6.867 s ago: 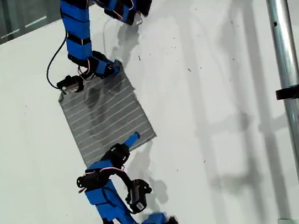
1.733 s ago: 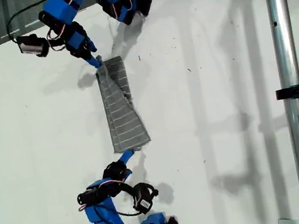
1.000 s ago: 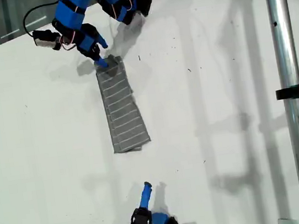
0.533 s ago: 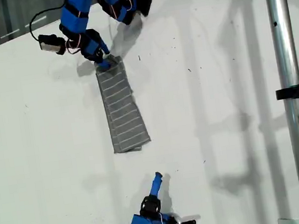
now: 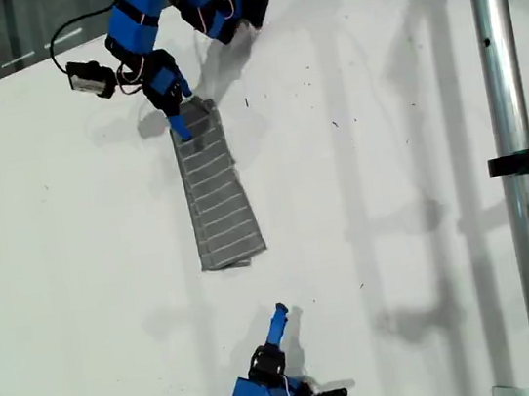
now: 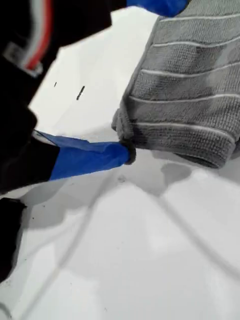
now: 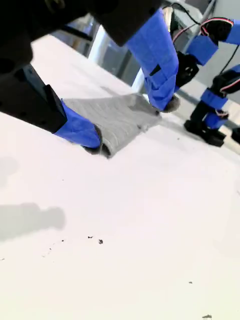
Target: Grasp corners of a towel and fold twice.
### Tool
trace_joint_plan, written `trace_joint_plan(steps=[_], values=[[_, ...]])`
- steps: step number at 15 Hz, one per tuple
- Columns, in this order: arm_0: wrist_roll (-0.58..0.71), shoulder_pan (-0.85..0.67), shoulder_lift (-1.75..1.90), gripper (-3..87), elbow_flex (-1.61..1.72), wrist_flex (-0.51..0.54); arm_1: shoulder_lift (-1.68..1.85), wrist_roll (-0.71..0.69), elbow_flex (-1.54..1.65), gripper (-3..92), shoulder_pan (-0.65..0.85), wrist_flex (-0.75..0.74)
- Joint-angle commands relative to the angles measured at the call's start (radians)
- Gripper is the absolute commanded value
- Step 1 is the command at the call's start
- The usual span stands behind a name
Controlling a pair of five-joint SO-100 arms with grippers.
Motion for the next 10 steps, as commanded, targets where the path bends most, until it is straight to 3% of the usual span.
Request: trace_joint_plan(steps=[1, 4, 6, 7, 10], values=[[-0.009, 0.008, 0.005, 23.9, -0.006, 0.003, -0.241, -0.061, -0.133, 49.0, -0.009, -0.028], [-0.021, 0.018, 0.005, 23.8, -0.008, 0.020, -0.578, -0.095, -0.400, 48.4, -0.071, 0.034], [-0.032, 0.025, 0.005, 23.8, -0.008, 0.031, -0.626, -0.077, -0.489, 37.3, -0.158, -0.026], [-0.035, 0.026, 0.005, 23.8, -0.014, 0.041, -0.644, -0.040, -0.520, 15.5, -0.184, -0.038], [-0.048, 0.035, 0.005, 23.7, -0.026, 0.074, -0.600, -0.017, -0.528, 5.6, -0.193, 0.046]])
